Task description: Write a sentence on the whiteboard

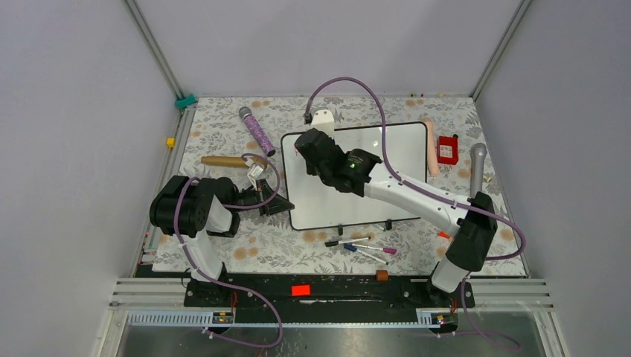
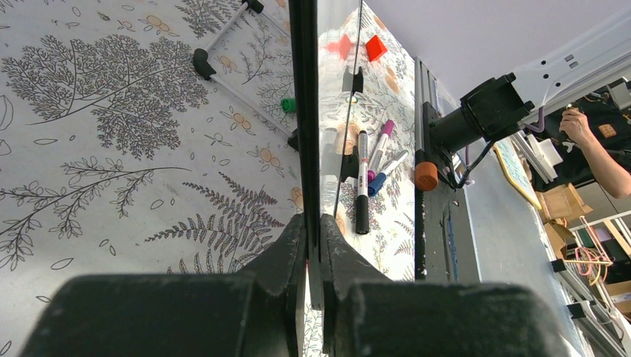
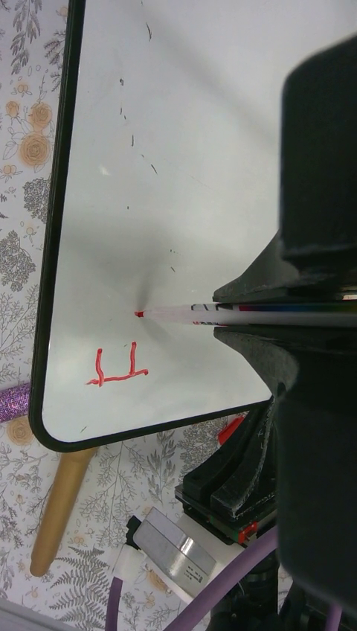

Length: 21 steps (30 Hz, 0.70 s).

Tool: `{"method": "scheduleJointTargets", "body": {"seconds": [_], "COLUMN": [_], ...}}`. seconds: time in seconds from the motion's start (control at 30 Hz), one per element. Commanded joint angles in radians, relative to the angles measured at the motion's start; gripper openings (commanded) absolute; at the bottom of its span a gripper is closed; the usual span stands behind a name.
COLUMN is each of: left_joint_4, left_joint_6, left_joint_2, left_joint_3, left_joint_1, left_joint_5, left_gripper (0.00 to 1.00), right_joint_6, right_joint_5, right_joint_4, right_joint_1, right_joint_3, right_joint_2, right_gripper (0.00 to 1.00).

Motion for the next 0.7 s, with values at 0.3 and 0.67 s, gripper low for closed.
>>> {"method": "scheduleJointTargets", "body": {"seconds": [0.3,0.67], "left_joint_4": [0.069,0.068], "left_joint_6": [0.038,0.036], "left_joint_2": [-0.004,-0.004], "left_joint_3": [0.007,0.007], "left_joint_1": [-0.014,-0.013], "left_joint_5": [0.067,0.065], "left_gripper": [0.0,0.0], "right_joint_6": [-0.005,0.015], "right_joint_5": [-0.088,0.001], "right_joint_4": [-0.012,-0.097], "right_joint_1": [-0.007,-0.008], "right_joint_3": [0.003,0.008], "right_joint_2": [-0.006,-0.021], "right_gripper": [0.0,0.0]}}
